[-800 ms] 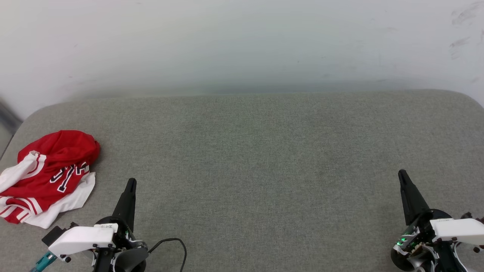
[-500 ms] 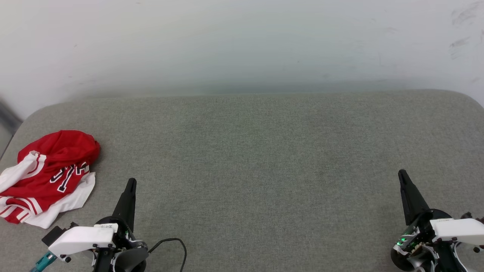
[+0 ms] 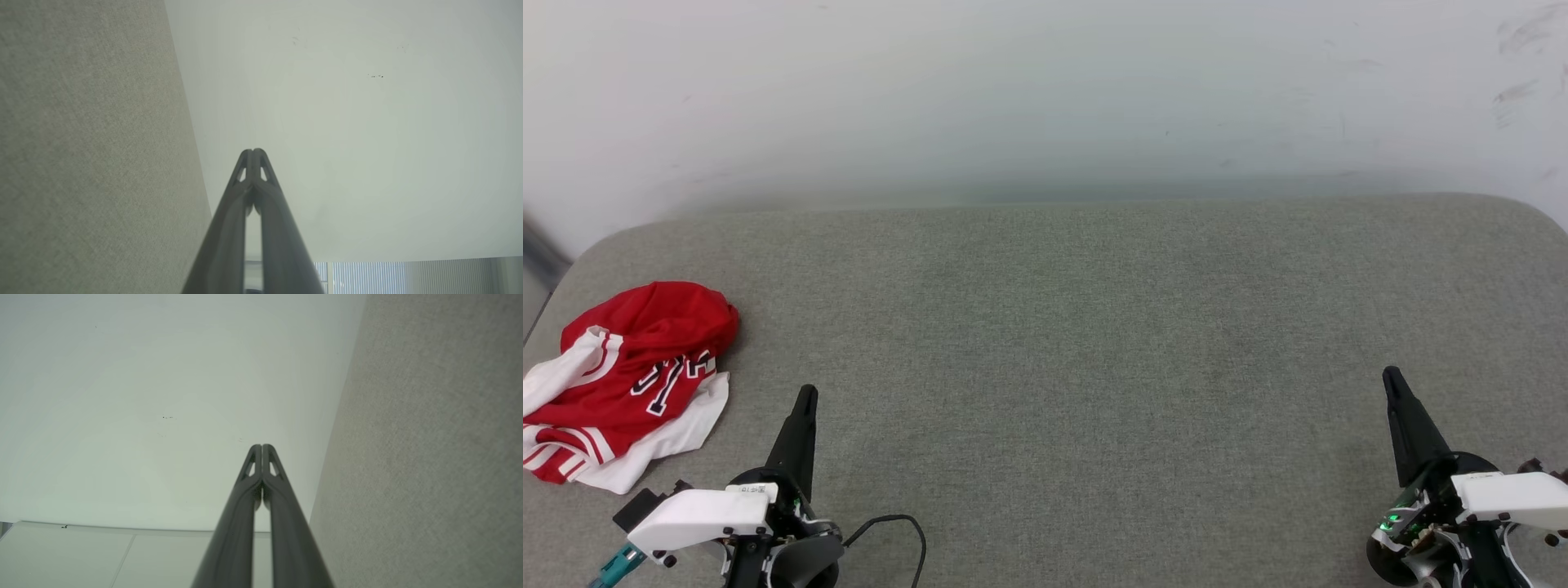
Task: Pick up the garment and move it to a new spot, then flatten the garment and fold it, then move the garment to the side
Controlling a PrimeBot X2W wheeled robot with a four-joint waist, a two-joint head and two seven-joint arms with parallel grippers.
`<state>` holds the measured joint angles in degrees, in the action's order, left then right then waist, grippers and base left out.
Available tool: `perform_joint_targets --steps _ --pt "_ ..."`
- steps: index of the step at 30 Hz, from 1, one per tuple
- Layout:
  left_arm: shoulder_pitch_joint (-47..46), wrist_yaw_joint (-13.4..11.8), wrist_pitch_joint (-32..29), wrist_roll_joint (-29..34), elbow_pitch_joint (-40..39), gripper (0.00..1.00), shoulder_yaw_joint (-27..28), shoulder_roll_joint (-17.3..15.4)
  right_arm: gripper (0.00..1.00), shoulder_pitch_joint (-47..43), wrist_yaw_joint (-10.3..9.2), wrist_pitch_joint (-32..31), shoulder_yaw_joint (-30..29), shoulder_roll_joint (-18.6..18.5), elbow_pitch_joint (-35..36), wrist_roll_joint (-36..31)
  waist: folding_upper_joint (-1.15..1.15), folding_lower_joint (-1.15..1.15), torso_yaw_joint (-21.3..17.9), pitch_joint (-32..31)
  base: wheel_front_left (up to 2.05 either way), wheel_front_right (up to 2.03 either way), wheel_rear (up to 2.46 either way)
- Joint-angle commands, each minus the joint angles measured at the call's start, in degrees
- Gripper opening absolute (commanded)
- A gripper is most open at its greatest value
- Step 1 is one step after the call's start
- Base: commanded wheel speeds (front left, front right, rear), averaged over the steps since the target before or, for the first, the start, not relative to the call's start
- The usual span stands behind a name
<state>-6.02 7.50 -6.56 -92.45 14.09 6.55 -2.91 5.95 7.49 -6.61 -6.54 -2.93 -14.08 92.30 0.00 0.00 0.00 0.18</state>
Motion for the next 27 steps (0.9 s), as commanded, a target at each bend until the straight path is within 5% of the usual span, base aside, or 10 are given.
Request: perform_joint_targets --steps 1,6,7,16,27 --pt "-0.51 0.11 -0.13 0.09 -0.02 0.0 0.1 0.04 0.0 0.68 0.0 -0.03 0.07 0.1 -0.03 0.23 0.0 0.0 0.0 0.0 0.0 0.0 0.0" --pt "-0.51 0.11 -0.13 0.09 -0.02 0.0 0.07 0.04 0.0 0.68 0.0 -0.03 0.07 0.1 -0.03 0.23 0.0 0.0 0.0 0.0 0.0 0.0 0.0" --pt "0.0 0.0 0.03 0.0 -0.02 1.0 0.0 0.0 1.0 0.0 0.0 0.03 0.01 0.0 0.01 -0.01 0.0 0.0 0.0 0.0 0.0 0.0 0.0" --pt "1.43 -0.01 1.97 1.06 -0.27 1.0 -0.61 0.14 1.0 -1.66 0.0 1.92 0.18 0.04 -0.19 -1.5 0.0 0.0 -0.02 0.05 0.0 0.0 0.0" --pt "1.35 -2.4 4.69 12.46 -3.19 1.0 0.42 0.11 1.0 -2.13 0.0 4.65 -1.42 0.04 2.78 -11.62 0.0 0.0 -0.02 0.21 0.0 0.0 0.0"
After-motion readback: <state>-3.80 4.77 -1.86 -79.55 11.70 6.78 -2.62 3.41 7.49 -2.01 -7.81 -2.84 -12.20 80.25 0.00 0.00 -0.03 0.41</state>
